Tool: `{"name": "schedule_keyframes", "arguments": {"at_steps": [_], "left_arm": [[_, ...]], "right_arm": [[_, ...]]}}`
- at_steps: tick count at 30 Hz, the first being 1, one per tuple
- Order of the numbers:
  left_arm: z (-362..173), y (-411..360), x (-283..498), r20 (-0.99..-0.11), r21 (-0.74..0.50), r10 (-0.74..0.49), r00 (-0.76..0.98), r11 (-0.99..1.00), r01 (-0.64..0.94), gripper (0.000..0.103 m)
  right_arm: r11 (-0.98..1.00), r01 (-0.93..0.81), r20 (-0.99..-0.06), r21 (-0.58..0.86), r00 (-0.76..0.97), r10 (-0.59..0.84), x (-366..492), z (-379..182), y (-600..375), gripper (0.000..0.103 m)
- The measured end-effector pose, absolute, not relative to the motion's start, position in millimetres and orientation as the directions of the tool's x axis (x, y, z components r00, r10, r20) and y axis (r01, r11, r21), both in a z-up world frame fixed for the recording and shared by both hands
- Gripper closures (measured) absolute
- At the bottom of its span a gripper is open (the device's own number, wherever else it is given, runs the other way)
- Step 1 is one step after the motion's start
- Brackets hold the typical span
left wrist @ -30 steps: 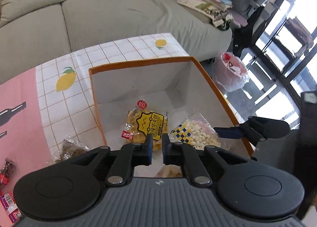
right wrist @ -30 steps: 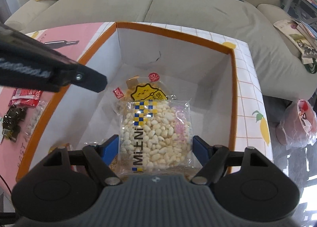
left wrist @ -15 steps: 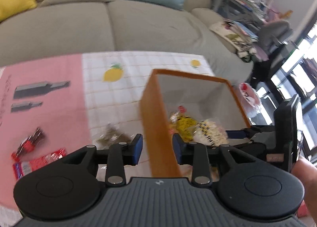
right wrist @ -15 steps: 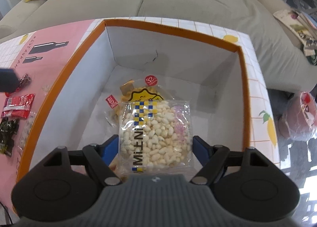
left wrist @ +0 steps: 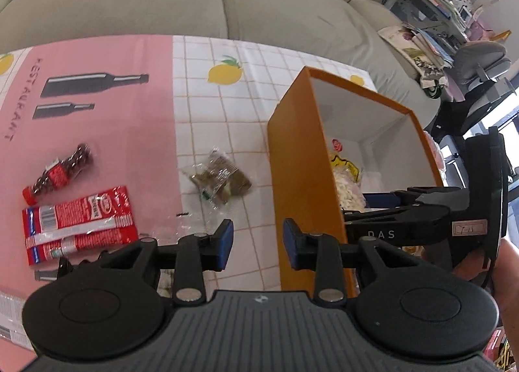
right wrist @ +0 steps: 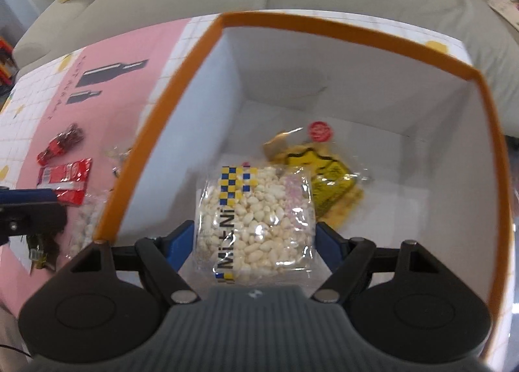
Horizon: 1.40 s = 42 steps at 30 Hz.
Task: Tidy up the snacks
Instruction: 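Lower the white-puff bag into the box and open the right tool, then withdraw both tools from the box toward the remaining snacks on the table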
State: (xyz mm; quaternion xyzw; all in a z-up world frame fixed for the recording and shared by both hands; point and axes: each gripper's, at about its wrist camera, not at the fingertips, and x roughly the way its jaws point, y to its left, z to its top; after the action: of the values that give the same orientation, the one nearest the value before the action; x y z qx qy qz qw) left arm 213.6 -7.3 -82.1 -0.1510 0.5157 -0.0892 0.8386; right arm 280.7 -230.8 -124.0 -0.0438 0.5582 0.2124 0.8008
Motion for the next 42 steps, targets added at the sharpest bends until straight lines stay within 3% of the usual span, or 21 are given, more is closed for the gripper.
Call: {"name": "schedule_keyframes", "arguments": {"at_steps": [6,9,11,13,15,18,29,34,42], "left_arm": [[-87.8,-4.8,213.1,-0.844,-0.352,-0.311,0.437,0.936,-0.014,0.064],[-91.2,-4.5,211.3,-0.847,-0.354,-0.312,0.431,0.935,-0.018,0.061],[-94.5,-4.3,210.0,-0.850,-0.355,-0.312,0.424,0.934,-0.024,0.061],[-96.5,-3.9,207.9,-0.852,-0.357,-0.313,0.420,0.934,-0.029,0.061],[-96.8,-4.1,206.0,-0.852,-0.359,-0.314,0.418,0.933,-0.031,0.061],[-94.2,-4.7,203.5,-0.852,-0.359,-0.314,0.419,0.933,-0.031,0.061],[-80.2,-5.6,187.0,-0.847,-0.360,-0.319,0.425,0.933,-0.016,0.060],[-71.9,3.4,172.6,-0.851,-0.336,-0.298,0.433,0.942,-0.013,0.057],[-58.1,19.5,143.1,-0.845,-0.313,-0.275,0.458,0.950,-0.008,0.057]], "right_arm": [[0.887,-0.435,-0.942,0.153,0.209,0.265,276.8,-139.3,-224.2,0.024],[0.880,-0.460,-0.948,0.119,0.210,0.239,267.5,-137.3,-222.5,0.011],[0.879,-0.461,-0.945,0.120,0.219,0.244,260.8,-130.8,-227.9,0.011],[0.885,-0.442,-0.943,0.147,0.208,0.260,255.9,-125.2,-236.5,0.019],[0.895,-0.396,-0.937,0.205,0.184,0.296,252.9,-120.4,-247.6,0.040],[0.914,-0.326,-0.939,0.241,0.160,0.304,250.8,-119.4,-257.8,0.043],[0.902,0.201,-0.921,0.382,-0.003,0.390,249.7,-143.7,-291.5,0.044],[0.866,0.301,-0.910,0.400,0.021,0.413,243.3,-144.4,-295.3,0.043],[0.949,0.117,-0.943,0.292,0.198,0.266,226.4,-105.5,-272.2,0.037]]}}
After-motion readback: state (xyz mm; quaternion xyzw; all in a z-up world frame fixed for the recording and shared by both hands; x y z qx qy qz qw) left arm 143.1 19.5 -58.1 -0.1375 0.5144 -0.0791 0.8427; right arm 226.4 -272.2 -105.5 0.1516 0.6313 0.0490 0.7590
